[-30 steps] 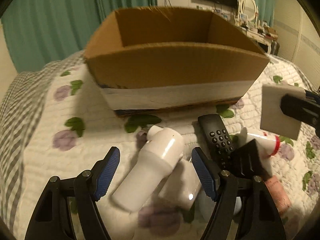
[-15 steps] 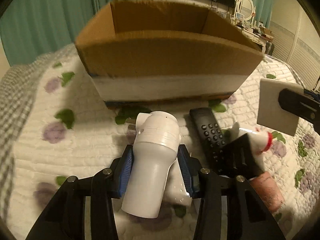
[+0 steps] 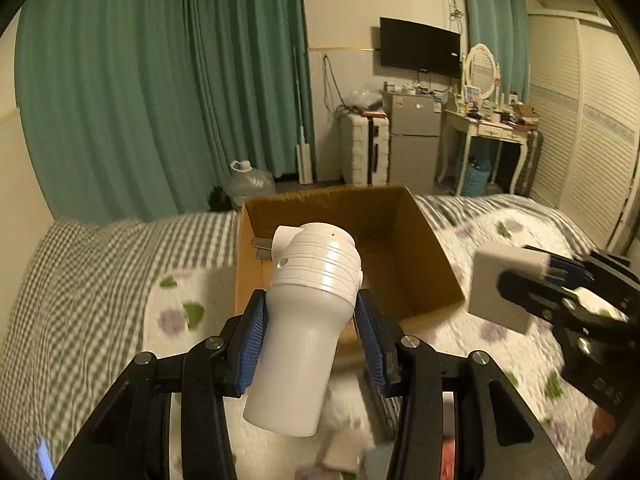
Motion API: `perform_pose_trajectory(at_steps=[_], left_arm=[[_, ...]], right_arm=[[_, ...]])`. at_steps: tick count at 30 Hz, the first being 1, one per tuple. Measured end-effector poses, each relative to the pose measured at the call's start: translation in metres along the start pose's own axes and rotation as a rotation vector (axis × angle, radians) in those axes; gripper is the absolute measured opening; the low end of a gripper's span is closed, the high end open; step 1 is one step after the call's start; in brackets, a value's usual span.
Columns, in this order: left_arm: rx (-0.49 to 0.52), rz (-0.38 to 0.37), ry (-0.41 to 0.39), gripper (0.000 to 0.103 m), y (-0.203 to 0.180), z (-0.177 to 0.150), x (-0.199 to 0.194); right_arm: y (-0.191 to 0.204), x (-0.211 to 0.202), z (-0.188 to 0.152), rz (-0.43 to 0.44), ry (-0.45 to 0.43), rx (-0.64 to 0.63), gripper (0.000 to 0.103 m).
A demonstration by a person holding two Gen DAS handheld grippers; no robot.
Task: Organize rigid objects
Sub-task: 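Drop the bottle in the box with the left tool while the right drops the charger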
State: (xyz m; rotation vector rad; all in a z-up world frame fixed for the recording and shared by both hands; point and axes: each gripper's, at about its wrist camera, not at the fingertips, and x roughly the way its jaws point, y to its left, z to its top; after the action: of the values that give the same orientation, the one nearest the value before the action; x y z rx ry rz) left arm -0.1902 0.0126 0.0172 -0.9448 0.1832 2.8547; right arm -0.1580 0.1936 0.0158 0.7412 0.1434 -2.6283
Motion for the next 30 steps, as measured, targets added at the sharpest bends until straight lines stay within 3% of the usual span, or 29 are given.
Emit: perform_pose_trajectory(at_steps=[7,14,17,19,23,30], left_arm=[[-0.021,0.047,0.025,0.045,-0.003,0.028,0.068],[-0.031,0.026,0.069,0.045,-0.006,0.014,0.116],[-0.028,-0.04,0.062,0.052,-0.002,0.006,0.115],[-0.01,0.01,0.05,0.062,-0.001,0.007,0.112],[-0.005,0.034,0.043,0.062,0.006,0.011,0.105],[-0.021,0.056,0.021,0.062,0.02,0.003,0.087]], right_arm=[[-0.017,0.034,0.011,0.004,-0.006,-0.006,0.028],[-0.024,0.067,0.004,0.008,0.029,0.008,0.028],[-0.024,0.071,0.001,0.007,0.04,0.009,0.028],[-0.022,0.072,0.004,0.004,0.04,0.006,0.028],[-0.016,0.081,0.016,-0.001,0.031,-0.003,0.028],[-0.018,0.136,0.013,-0.017,0.08,0.032,0.029]])
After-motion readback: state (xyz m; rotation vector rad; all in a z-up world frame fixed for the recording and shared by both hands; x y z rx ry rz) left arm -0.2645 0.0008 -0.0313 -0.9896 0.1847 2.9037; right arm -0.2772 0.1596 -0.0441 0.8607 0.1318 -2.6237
